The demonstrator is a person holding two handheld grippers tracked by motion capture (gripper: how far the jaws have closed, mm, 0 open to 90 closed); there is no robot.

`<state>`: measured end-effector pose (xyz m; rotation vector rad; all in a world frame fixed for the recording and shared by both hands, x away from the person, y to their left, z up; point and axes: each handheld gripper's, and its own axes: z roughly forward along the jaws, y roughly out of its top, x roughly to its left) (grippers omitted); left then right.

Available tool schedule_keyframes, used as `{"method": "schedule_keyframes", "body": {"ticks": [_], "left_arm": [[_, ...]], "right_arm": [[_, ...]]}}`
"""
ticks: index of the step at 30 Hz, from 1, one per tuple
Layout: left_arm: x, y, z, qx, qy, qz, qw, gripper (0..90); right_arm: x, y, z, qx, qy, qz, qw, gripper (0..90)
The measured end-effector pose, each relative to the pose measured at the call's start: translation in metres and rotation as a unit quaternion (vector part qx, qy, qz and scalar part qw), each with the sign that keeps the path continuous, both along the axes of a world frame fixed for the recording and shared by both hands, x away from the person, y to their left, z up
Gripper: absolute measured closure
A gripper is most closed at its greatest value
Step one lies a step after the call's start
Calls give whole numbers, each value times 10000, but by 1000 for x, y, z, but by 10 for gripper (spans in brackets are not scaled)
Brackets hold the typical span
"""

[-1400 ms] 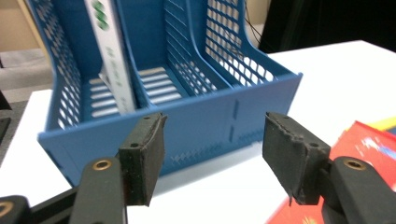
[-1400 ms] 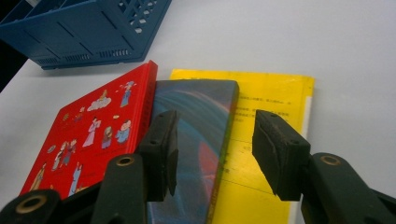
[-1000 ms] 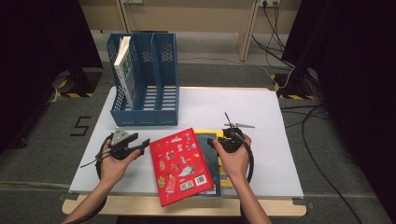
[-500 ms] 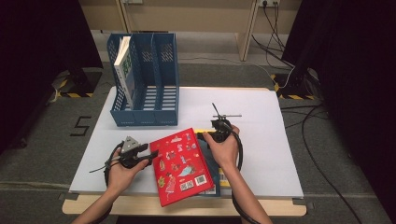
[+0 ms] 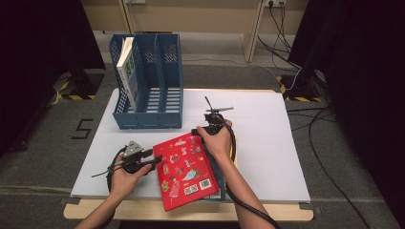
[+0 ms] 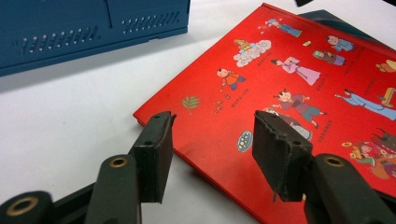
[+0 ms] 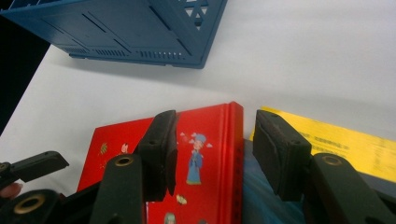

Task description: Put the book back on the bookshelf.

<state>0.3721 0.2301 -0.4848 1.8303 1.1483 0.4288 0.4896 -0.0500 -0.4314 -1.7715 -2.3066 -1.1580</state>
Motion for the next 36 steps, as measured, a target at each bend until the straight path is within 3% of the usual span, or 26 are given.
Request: {"method": "schedule_keyframes", "body": {"ticks": [21, 27, 36], "left_arm": [[-4, -1, -4, 29, 187, -35, 9998, 490], [-10, 8, 0, -11, 147, 131, 9998, 617], [-11, 15, -5, 272, 469, 268, 9982, 791]], "right_arm": [[18, 11, -10, -107, 180, 115, 9997, 494], [20, 12, -11, -104, 176, 133, 9997, 493], [22, 13, -15, -122, 266, 111, 9995, 491]]}}
